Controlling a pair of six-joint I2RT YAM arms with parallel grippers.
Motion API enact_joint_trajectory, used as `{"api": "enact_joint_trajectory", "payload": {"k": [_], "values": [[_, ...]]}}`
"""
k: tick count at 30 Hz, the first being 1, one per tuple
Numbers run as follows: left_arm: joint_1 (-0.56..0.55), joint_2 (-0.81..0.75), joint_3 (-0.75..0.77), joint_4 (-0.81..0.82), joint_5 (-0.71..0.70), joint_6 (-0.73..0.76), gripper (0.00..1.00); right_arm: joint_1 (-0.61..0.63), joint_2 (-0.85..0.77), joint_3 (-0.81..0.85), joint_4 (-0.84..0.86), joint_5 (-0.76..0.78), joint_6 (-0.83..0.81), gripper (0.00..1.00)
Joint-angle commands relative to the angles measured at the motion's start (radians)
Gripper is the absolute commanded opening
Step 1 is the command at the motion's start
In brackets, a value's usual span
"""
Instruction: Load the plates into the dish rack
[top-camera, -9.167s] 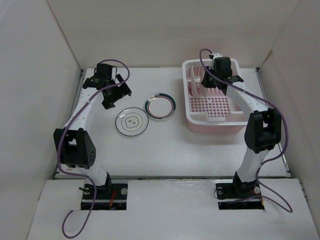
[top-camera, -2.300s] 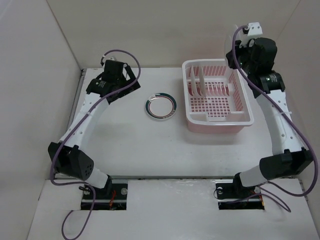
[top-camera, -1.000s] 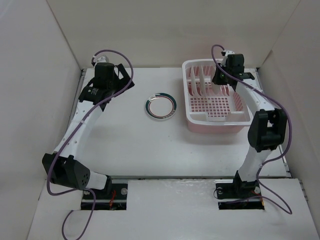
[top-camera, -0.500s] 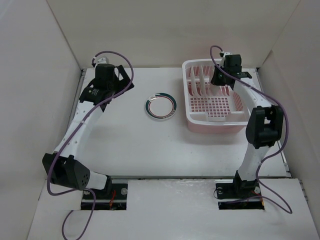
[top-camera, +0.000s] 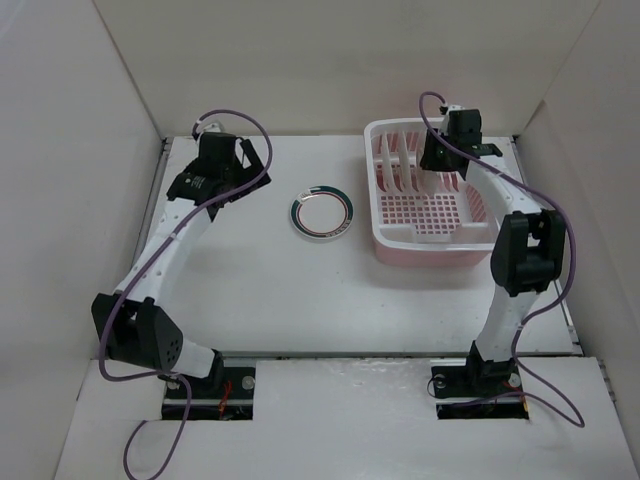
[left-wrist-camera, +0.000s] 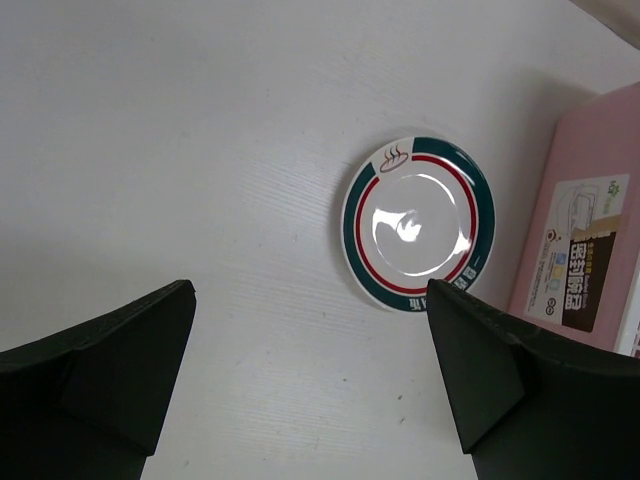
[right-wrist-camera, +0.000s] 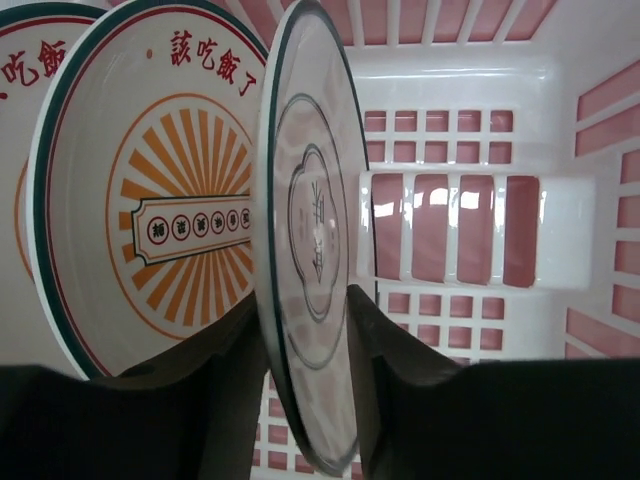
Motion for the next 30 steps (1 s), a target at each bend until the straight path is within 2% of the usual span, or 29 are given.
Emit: {"api": "enact_joint_trajectory", "payload": {"k": [1,3,6,7,10,18,21,23,24,27,30], "values": [[0.0,-0.021,-0.012,0.026,0.004,0.023,1.0,0.003,-0.016,0.052,0.028,0.022,-0.003,0.43],[0.0,-0.012,-0.022,0.036,0.004,0.023,1.0,0.003,-0.036,0.052,0.028,0.022,-0.003,0.48],[0.0,-0.012,-0.048,0.047,0.024,0.023,1.0,0.003,-0.083,0.052,0.028,0.036,-0.003,0.65],[0.0,-0.012,-0.048,0.07,0.024,0.023,1.0,0.003,-0.097,0.052,0.019,0.048,-0.003,0.77],[0.0,-0.012,-0.089,0.101,0.024,0.023,1.0,-0.007,-0.162,0.052,0.01,0.073,0.008,1.0],[0.0,0.056,-0.173,0.22,0.142,0.012,1.0,-0.037,-0.343,0.052,-0.023,0.215,0.026,1.0],[0.009,0.101,-0.209,0.32,0.26,0.003,1.0,-0.037,-0.427,0.033,-0.012,0.228,0.074,1.0],[0.02,0.131,-0.247,0.39,0.365,-0.017,1.0,-0.037,-0.496,0.0,0.023,0.147,0.112,1.0],[0.029,0.166,-0.259,0.458,0.384,-0.026,1.0,-0.037,-0.513,-0.011,0.043,0.001,0.1,1.0],[0.038,0.27,-0.259,0.516,0.438,-0.051,1.0,-0.037,-0.551,-0.031,0.089,-0.181,0.1,1.0],[0.049,0.341,-0.268,0.589,0.523,-0.078,1.0,-0.023,-0.573,0.002,0.074,-0.182,0.09,1.0]]}}
